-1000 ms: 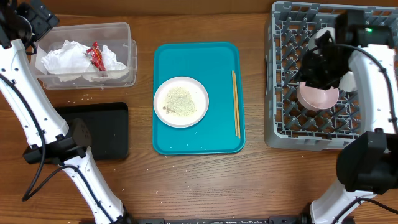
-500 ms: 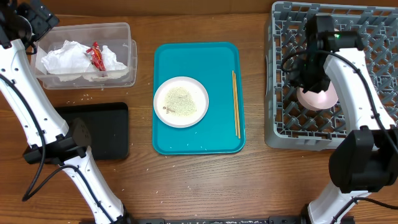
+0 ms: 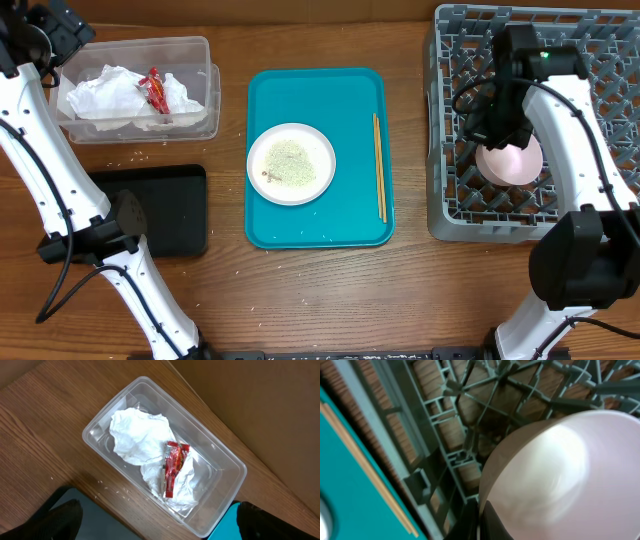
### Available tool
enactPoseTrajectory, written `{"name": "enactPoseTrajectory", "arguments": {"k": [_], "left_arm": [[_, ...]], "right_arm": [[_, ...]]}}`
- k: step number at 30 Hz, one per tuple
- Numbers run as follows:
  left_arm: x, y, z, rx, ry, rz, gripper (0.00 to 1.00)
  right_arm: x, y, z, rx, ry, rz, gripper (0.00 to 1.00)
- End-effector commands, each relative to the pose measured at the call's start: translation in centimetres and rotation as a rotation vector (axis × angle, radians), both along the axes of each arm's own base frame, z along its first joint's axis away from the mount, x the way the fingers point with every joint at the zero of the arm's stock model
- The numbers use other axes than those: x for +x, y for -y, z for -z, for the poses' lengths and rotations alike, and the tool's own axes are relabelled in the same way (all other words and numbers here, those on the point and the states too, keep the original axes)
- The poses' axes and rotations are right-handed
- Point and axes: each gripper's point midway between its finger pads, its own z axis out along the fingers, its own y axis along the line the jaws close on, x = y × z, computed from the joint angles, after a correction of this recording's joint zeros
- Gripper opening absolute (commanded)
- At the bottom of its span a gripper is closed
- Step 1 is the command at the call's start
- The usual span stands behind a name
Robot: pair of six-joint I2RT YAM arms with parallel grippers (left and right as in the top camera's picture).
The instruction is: Sort waste into correct bins and load items into the dishwasher
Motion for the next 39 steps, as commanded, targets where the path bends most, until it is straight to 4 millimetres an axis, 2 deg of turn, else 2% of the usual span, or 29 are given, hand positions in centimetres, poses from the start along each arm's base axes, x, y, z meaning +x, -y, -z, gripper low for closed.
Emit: {"name": "enactPoseTrajectory", "arguments": {"k": [1,6,11,14,19,23,29,32,39], "left_arm": [[-0.2,-0.2,-0.2,0.019,-0.004,0.01,1.0],[-0.2,-0.2,-0.2,0.019,-0.004,0.01,1.0],[-0.2,-0.2,-0.2,0.019,-0.004,0.01,1.0],[-0.2,-0.2,-0.2,0.019,-0.004,0.01,1.0],[-0.2,-0.2,-0.2,0.019,-0.004,0.01,1.0],[-0.2,-0.2,-0.2,0.019,-0.004,0.01,1.0],[-0.2,-0.2,-0.2,0.019,-0.004,0.01,1.0],[-0.2,-0.2,-0.2,0.019,-0.004,0.01,1.0],[-0.2,-0.2,-0.2,0.019,-0.004,0.01,1.0]], "right_arm": [[1.2,0.0,-4.5,0.071,0.109,0.03,0.04],[1.5,1.4,-7.1,0.194,0.164,0.051,0.04],[1.6,0.6,-9.0,0.573,0.278,-0.123,0.04],[1.2,2.0,-10.3,0.768,0.381,-0.135,0.04],[0.5,4.3,-12.0,0.979,0.563,-0.142,0.04],[-0.1,5.4,-10.1,1.028,0.561,-0.075,0.04],[-0.5,5.0,-7.1,1.083,0.543,-0.041,0.04],[-1.0,5.5,-5.7,1.081,0.523,-0.004,0.04],[-1.5,7.6,-5.4,1.07,0.548,0.054,0.04]]}}
